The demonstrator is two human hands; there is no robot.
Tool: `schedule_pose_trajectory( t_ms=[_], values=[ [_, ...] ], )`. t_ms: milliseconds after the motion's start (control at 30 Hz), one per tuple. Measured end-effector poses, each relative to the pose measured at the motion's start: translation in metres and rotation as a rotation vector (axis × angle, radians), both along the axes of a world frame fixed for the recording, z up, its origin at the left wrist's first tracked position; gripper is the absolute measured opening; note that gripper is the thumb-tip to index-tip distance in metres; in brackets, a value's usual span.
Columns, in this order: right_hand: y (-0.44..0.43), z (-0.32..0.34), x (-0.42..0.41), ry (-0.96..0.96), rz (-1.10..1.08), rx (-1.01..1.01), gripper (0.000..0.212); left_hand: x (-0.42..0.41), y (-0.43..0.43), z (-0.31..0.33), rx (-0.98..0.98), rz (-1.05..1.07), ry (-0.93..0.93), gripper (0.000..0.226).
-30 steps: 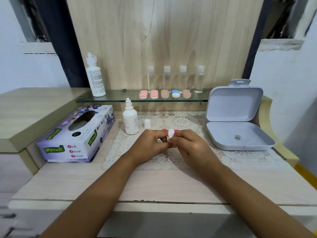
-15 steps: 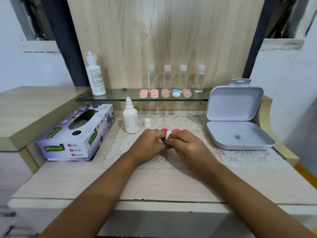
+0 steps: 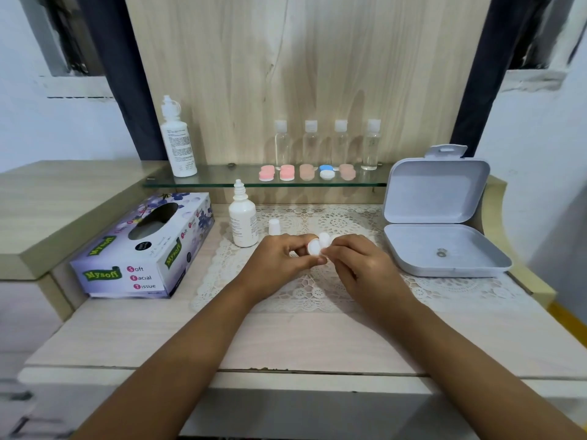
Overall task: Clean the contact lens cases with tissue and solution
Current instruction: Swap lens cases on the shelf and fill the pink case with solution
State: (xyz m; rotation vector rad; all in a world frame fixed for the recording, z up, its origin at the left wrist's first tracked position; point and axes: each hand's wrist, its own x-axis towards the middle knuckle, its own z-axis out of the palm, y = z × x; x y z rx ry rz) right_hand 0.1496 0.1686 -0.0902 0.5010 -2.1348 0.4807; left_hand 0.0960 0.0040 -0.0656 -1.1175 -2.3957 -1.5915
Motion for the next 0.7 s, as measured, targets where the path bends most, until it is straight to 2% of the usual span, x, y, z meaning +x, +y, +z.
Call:
schedule_pose_trajectory(
  t_ms=[100,200,333,500,633,700],
  values=[
    [0.002,0.0,0.001,-0.008,0.011,-0.011,0.023,0.0,0.0,-0.002,-0.004,-0.01,-0.009,0.024],
    [0.003,0.003,0.002,0.012,-0.01,-0.036,0.023,-0.002,0.001,-0.004,0.009,0.007,-0.036,0.011],
    [0.011,0.005,0.0,0.013,-0.131,-0.136,0.02,-0.003,0.0,-0.005,0.015,0.005,-0.037,0.025],
    [0.018,0.006,0.001,-0.052,-0.246,-0.243,0.014,-0.004,0.0,-0.006,0.031,-0.008,-0.062,0.026],
    [0.013,0.011,0.003,-0.312,-0.173,-0.498,0.022,-0.001,0.0,-0.005,0.06,-0.001,-0.046,0.027],
    [0.011,0.011,0.004,-0.404,-0.14,-0.5,0.028,-0.002,0.001,-0.005,0.057,0.011,-0.034,0.031]
  ],
)
